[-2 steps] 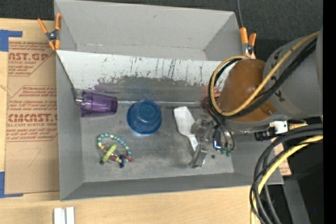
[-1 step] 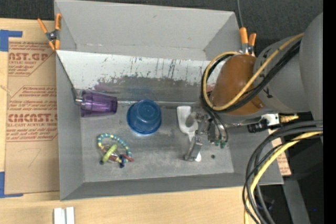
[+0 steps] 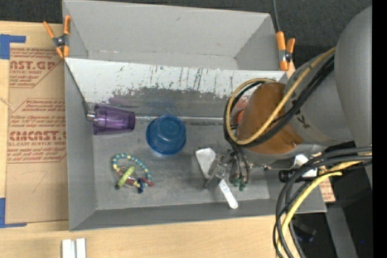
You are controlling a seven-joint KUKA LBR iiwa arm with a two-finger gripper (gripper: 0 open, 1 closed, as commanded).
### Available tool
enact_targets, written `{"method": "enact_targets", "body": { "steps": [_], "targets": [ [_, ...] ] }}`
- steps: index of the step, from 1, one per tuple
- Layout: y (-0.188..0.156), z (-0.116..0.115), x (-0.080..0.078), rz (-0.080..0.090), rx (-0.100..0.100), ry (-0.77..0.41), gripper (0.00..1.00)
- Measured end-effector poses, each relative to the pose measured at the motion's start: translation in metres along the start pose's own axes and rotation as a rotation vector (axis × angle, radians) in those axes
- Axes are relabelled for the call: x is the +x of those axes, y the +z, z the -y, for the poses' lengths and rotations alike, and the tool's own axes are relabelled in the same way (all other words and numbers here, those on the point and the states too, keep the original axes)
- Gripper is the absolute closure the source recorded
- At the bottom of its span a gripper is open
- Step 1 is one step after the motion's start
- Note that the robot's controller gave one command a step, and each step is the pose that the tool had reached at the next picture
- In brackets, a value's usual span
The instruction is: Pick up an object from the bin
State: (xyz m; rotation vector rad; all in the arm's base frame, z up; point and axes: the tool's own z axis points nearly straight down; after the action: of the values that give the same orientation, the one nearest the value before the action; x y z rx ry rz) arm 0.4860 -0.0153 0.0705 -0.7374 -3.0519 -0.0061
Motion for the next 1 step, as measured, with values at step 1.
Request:
{"method": "enact_targets", "body": {
  "steps": [1],
  "targets": [
    [0.0000, 0.0000, 0.0000, 0.000, 0.000, 0.000, 1.00]
  ]
}}
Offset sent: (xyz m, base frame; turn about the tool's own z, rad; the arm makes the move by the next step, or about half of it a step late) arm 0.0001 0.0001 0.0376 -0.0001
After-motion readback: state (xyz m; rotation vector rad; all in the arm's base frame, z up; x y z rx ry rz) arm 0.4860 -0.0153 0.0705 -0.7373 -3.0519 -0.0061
